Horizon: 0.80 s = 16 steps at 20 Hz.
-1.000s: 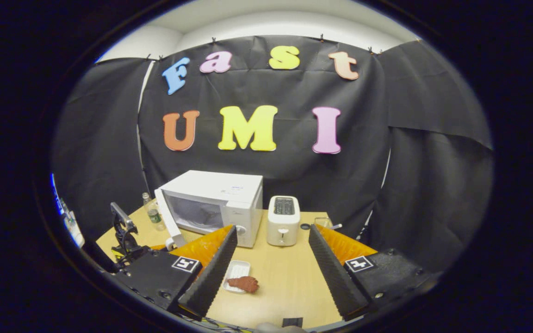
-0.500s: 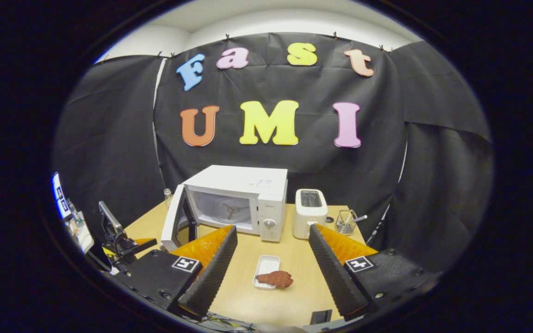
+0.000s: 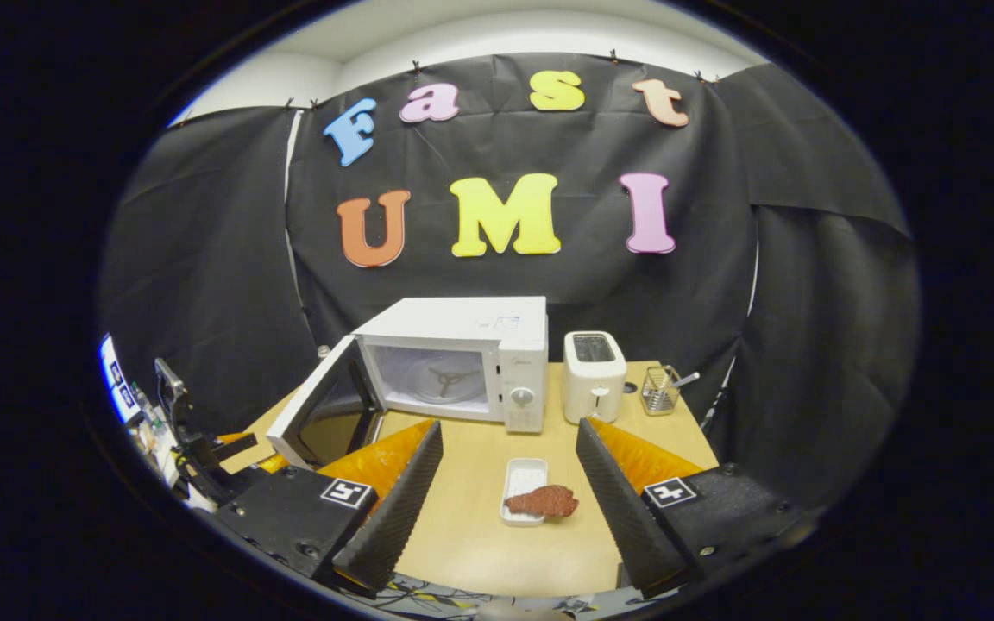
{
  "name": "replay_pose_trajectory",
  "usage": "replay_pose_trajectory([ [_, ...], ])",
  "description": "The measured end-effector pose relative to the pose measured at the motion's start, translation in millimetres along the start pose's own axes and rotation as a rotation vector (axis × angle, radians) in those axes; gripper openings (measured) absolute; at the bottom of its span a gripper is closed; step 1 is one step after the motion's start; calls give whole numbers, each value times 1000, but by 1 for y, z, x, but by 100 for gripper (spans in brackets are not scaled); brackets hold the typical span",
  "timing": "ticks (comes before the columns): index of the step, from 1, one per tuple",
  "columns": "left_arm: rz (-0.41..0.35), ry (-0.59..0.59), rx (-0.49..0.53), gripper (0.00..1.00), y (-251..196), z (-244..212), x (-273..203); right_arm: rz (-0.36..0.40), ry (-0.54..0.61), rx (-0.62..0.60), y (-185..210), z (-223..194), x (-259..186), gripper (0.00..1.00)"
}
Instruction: Open the microwave oven with the left hand, put the food in, and close the microwave oven.
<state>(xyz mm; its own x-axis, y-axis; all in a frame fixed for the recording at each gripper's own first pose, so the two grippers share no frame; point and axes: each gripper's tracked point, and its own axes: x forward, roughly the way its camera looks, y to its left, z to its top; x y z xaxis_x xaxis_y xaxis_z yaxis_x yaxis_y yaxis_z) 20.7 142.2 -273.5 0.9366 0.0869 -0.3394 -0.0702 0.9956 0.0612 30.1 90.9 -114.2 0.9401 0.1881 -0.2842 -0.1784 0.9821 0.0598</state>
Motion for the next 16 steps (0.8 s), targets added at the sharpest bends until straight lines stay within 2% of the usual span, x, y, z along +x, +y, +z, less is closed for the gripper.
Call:
replay_pose_trajectory([
  [3,69,4,-15,95,35,-1,-15,9,6,1,3,-8,2,100],
  [6,84,-8,-5,92,45,1,-31,11,18,7,-5,-20,10,100],
  [7,84,-9,-6,92,44,1,-36,15,28,21,-10,-27,14,92],
  [8,82,-10,-8,93,43,2,-40,17,40,40,-16,-36,18,99],
  [9,80,-9,-9,94,39,3,-44,14,61,57,-25,-48,25,100],
  [11,65,-17,-15,95,26,8,-52,20,99,90,-41,-73,37,99],
  [12,51,-22,-18,95,16,13,-56,33,125,106,-49,-88,46,91],
  [13,37,-28,-20,95,7,19,-58,46,156,123,-55,-105,53,100],
  [14,24,-33,-18,95,-2,26,-59,65,182,142,-62,-120,62,89],
  [15,14,-40,-17,95,-10,33,-60,76,218,160,-69,-138,72,89],
  [16,-2,-47,-16,95,-21,41,-58,77,257,182,-77,-153,83,98],
])
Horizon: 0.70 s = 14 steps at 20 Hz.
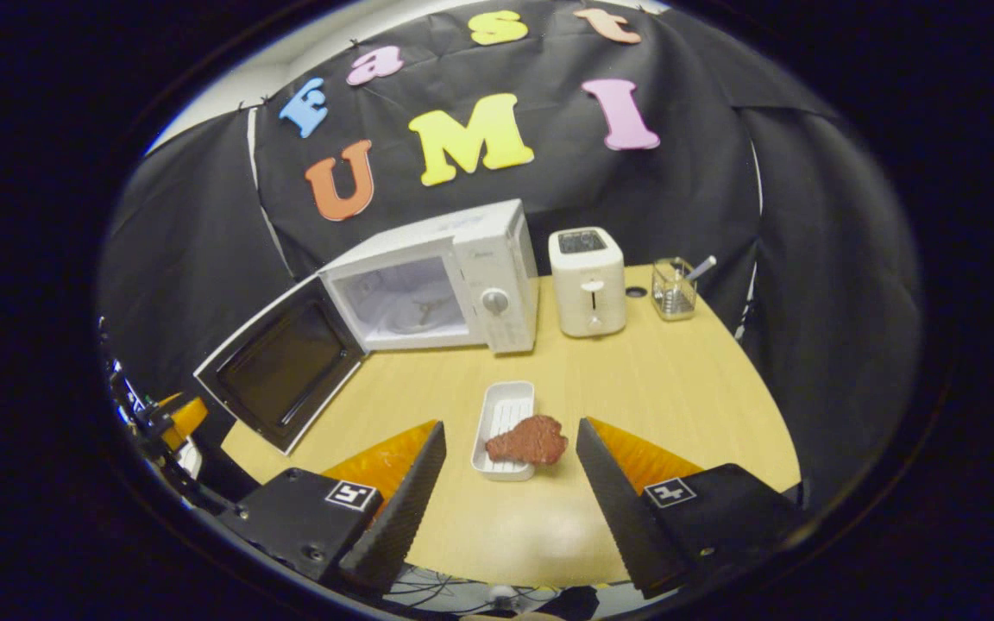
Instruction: Open the microwave oven with the left hand, put the food in, and close the microwave oven.
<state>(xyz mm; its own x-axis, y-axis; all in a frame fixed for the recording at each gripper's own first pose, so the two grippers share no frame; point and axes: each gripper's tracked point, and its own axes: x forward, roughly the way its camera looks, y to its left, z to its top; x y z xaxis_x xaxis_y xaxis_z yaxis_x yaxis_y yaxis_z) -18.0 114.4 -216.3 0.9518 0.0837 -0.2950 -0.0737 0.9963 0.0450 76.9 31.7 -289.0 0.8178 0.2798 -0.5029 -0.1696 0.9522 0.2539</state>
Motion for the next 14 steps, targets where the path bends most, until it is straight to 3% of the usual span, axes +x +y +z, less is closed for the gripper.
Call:
replay_pose_trajectory([
  [1,-10,1,5,95,-10,5,4,24,27,33,-8,-9,10,87],
  [2,-14,2,16,95,-18,10,10,28,62,73,-16,-17,23,96],
  [3,-18,7,27,95,-27,15,16,58,89,114,-22,-23,35,84],
  [4,-22,10,31,95,-36,20,20,79,114,149,-27,-27,48,96],
  [7,-15,29,22,95,-62,35,38,148,197,239,-36,-36,87,94],
  [8,-12,32,13,95,-71,41,42,174,218,266,-36,-37,96,81],
  [10,-2,38,1,95,-87,50,52,251,269,310,-31,-37,108,77],
  [11,7,42,-1,95,-94,53,55,278,301,332,-28,-40,112,86],
  [12,15,45,-2,95,-99,57,58,301,337,346,-26,-44,116,77],
  [13,25,48,-2,95,-105,60,61,321,369,359,-23,-48,119,60],
  [14,37,53,-2,95,-108,62,63,347,394,379,-20,-47,120,51],
])
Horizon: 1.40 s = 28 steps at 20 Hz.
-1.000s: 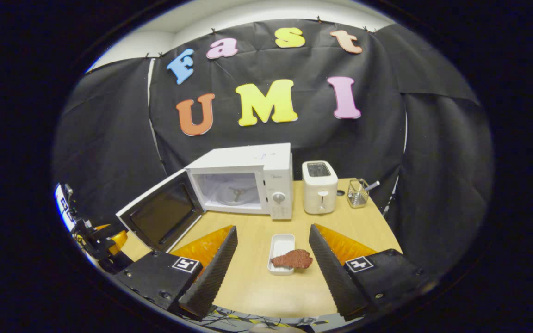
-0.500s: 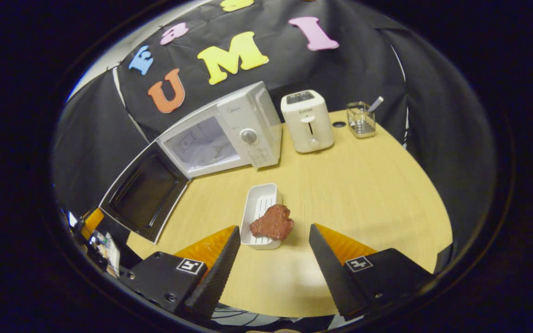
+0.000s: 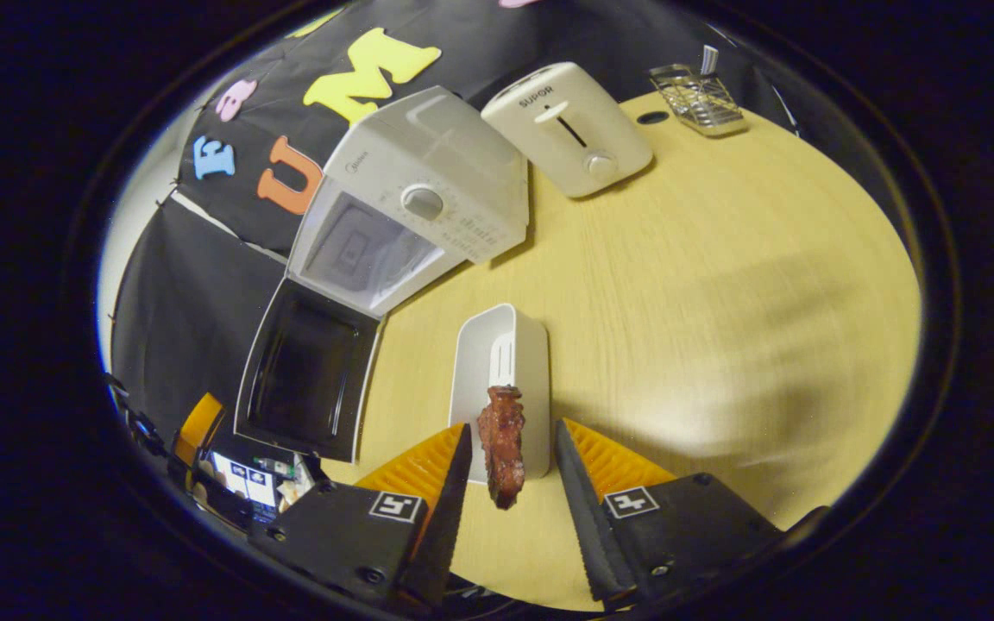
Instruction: Open the microwave oven with the left hand, put the food in, and close the microwave oven.
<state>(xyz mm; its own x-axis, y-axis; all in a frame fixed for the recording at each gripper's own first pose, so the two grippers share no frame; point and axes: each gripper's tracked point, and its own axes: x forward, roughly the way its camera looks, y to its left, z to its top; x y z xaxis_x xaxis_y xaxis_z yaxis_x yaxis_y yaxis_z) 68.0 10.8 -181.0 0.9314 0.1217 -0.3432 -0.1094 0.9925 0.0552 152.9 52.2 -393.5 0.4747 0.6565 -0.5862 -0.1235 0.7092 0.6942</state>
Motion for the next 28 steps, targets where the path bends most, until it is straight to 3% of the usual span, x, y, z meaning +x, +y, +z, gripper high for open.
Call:
replay_pose_trajectory([
  [1,13,4,-1,95,-3,1,0,13,22,15,2,-2,4,48],
  [2,26,10,-3,95,-6,1,1,10,33,34,1,-2,7,34],
  [3,38,16,-6,95,-9,1,0,25,38,69,2,0,9,38],
  [4,53,21,-4,95,-10,1,0,24,60,103,1,1,8,11],
  [5,71,28,-1,95,-11,0,-3,39,75,131,3,-1,7,20],
  [11,147,40,19,95,-17,6,-16,111,116,179,17,9,-5,15],
  [15,140,41,31,95,-28,7,-23,174,100,152,50,28,-17,14],
  [20,70,15,36,95,-38,17,-21,238,31,67,106,53,-14,14],
  [25,-57,-19,19,95,-39,25,-26,205,-92,-5,153,68,15,14],
  [28,-136,-26,61,95,-22,23,-34,161,-197,-2,176,82,44,15],
])
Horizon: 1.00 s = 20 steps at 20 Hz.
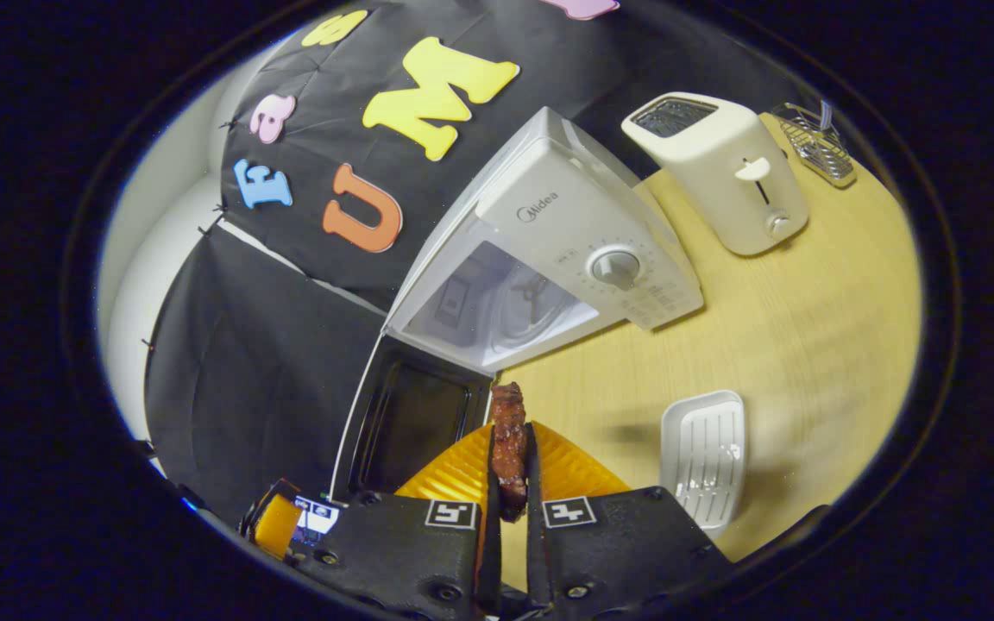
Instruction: Open the microwave oven with the left hand, put the food in, and close the microwave oven.
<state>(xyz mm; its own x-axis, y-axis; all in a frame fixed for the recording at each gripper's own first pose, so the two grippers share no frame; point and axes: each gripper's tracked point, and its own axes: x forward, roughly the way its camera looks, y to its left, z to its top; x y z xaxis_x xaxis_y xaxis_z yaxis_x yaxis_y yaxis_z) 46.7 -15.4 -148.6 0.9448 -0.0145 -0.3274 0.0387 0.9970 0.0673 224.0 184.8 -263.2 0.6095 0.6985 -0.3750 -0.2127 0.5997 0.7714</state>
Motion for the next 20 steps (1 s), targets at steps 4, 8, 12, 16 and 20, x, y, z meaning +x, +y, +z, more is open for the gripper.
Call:
replay_pose_trajectory([
  [4,-89,10,47,95,30,-10,-16,-49,-166,67,18,11,53,14],
  [8,-138,6,91,95,62,-20,-22,-91,-340,113,33,22,108,14],
  [12,-122,-16,74,95,90,-28,-21,-110,-442,194,40,29,174,15],
  [16,-106,-6,53,95,112,-37,-16,-182,-513,240,27,43,234,15],
  [20,-70,-8,49,95,135,-38,-11,-237,-519,130,23,50,279,15],
])
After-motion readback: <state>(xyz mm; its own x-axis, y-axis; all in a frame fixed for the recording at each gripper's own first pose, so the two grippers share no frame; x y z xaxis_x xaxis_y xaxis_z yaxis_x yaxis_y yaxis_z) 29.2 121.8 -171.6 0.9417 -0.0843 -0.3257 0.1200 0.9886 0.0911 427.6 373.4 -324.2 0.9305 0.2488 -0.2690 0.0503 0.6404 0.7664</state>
